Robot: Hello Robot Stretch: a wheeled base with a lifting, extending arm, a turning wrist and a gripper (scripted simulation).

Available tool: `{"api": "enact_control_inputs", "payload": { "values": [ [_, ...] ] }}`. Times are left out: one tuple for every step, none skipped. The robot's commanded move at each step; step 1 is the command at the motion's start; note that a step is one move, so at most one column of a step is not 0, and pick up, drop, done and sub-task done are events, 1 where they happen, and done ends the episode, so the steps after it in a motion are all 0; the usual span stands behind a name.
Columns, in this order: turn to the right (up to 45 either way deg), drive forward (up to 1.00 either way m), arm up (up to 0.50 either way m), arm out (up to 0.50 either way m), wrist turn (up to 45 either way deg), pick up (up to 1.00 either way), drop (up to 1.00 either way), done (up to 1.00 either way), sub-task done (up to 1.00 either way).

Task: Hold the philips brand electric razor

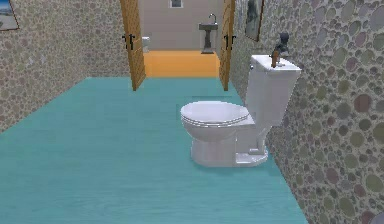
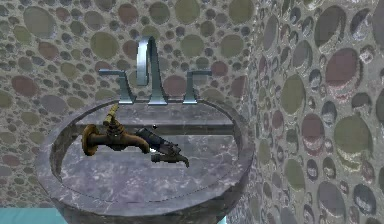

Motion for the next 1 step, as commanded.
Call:
{"api": "enact_control_inputs", "payload": {
  "values": [
    [0.0,0.0,0.5,0.0,0.0,0.0,0.0,0.0,0.0]
  ]
}}
